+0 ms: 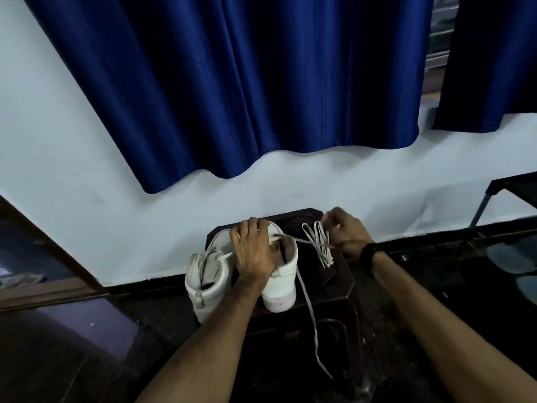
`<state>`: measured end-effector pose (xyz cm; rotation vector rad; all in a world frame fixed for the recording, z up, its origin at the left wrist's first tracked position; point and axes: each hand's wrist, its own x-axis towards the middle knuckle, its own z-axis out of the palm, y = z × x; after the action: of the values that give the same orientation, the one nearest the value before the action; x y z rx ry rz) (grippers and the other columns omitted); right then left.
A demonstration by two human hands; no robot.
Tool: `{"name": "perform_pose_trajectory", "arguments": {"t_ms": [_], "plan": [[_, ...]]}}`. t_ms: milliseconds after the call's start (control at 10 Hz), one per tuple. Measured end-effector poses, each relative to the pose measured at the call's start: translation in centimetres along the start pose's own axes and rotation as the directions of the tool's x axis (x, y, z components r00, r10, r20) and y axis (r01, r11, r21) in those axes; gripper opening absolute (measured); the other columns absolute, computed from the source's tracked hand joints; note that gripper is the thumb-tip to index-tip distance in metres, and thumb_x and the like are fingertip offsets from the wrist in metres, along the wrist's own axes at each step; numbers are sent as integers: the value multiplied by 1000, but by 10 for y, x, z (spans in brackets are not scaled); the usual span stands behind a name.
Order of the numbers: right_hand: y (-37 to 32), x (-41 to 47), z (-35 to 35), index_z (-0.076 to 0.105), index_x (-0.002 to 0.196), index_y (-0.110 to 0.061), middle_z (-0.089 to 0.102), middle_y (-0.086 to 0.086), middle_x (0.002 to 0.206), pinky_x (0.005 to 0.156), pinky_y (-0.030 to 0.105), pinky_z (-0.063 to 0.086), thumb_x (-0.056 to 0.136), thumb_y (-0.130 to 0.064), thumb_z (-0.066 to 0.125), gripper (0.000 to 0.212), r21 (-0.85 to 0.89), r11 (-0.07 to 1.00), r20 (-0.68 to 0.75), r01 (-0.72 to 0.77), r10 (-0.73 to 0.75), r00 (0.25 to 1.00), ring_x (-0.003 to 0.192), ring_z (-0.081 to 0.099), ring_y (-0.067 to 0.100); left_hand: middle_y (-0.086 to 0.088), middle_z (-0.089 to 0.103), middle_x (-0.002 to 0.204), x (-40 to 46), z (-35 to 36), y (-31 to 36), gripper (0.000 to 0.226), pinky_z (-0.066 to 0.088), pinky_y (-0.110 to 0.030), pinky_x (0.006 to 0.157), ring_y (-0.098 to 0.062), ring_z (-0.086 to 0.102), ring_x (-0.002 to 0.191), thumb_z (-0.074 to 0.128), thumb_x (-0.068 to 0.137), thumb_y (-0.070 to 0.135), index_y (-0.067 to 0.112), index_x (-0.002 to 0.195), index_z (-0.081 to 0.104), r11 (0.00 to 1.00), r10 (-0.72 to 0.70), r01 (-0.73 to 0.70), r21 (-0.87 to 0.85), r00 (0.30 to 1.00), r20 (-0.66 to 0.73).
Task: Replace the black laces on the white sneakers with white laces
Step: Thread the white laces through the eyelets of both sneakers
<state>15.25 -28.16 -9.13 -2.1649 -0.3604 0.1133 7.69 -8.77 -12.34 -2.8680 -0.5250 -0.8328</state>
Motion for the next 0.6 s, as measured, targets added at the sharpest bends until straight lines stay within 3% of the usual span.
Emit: {"name": "perform_pose_trajectory", "arguments": {"t_ms": [100,200,300,400,500,600], "plan": [[-2,-15,-22,68,97,-29,69,1,107,81,28,48,89,-33,57,15,-553,800,296,234,-74,952,98,63,19,0,53,103,-1,-2,2,50,34,-41,99,-24,50,101,74,61,31,21,106,56,996,-50,49,68,999,10],[-16,-33,-54,70,84,-19,67,-3,93,78,24,44,94,-13,56,18,273,917,156,291,-341,927,81,59,5,-2,51,107,-4,-5,3,54,35,-41,99,-25,48,103,73,62,30,19,110,51,993,-89,90,78,996,-15],[-25,-45,-71,59,79,-12,62,6,111,93,29,36,91,-16,50,15,837,483,-127,257,-287,950,101,57,5,-4,50,111,-5,-7,4,61,35,-41,98,-26,47,105,70,61,36,17,116,49,989,-131,131,69,991,-13],[-32,-60,-72,48,81,-12,65,12,82,78,34,55,94,-16,45,14,975,81,223,-208,-311,924,79,67,19,-6,50,109,-8,-11,5,56,36,-41,95,-27,47,103,66,65,39,17,113,48,982,-174,175,71,985,-19],[-15,-60,-56,56,81,-10,57,19,75,49,30,42,96,-17,47,19,402,885,403,-236,61,913,50,49,17,-5,51,108,-7,-13,6,59,36,-41,92,-25,48,102,71,62,42,18,111,48,972,-220,218,84,975,20],[-2,-63,-44,59,99,-6,65,18,103,77,36,47,98,-25,42,25,-505,859,252,91,46,967,89,62,30,-4,51,107,-6,-14,8,66,36,-40,89,-24,50,101,80,53,39,20,108,48,962,-266,261,86,963,54]]}}
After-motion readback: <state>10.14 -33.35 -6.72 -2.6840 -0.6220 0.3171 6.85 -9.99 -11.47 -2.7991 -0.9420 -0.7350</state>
